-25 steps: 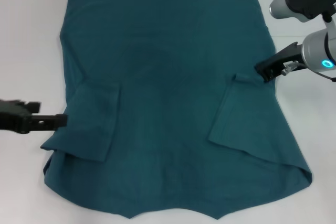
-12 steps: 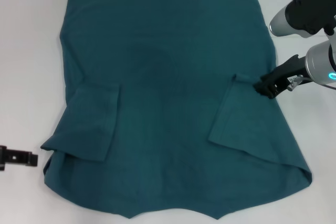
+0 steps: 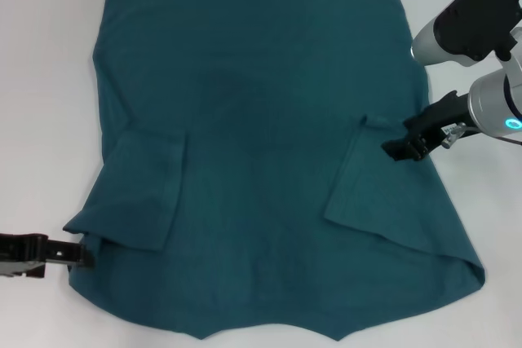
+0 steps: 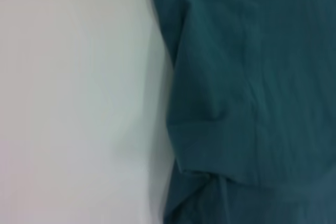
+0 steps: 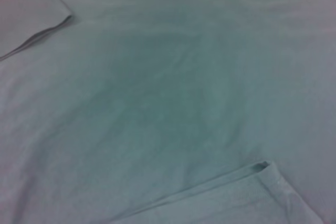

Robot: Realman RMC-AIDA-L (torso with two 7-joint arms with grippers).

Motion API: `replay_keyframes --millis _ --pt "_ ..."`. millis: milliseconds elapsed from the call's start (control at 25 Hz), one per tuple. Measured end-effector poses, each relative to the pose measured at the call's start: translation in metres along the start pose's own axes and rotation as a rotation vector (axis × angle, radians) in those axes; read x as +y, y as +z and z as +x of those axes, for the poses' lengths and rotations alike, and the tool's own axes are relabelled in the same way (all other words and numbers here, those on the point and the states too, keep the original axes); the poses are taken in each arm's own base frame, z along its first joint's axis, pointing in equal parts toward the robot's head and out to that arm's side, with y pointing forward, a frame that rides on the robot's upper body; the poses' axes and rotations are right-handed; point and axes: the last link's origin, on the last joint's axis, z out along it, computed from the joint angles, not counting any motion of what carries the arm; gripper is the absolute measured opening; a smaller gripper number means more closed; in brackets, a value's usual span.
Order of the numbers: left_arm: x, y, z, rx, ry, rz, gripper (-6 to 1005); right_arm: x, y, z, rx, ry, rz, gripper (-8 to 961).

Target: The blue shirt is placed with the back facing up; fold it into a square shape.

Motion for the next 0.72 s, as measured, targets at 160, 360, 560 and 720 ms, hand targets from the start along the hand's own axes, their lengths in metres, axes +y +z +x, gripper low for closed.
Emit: replay_keyframes --millis 160,360,560,720 --pt "-0.001 0.007 0.002 -0.005 -0.003 0.002 871 0.001 0.001 0.001 0.007 0.0 -0.003 527" --pt "-0.003 0.016 0.002 -0.019 -0.008 0.006 870 0.003 0.003 0.003 0.017 0.004 -0.009 526" --pt "-0.001 0.021 0.002 -0.027 -0.005 0.008 869 0.004 0.003 0.004 0.023 0.004 -0.015 525" --pt "0.0 0.025 0.002 -0.037 -0.007 0.001 868 0.004 0.003 0.004 0.025 0.003 -0.015 525"
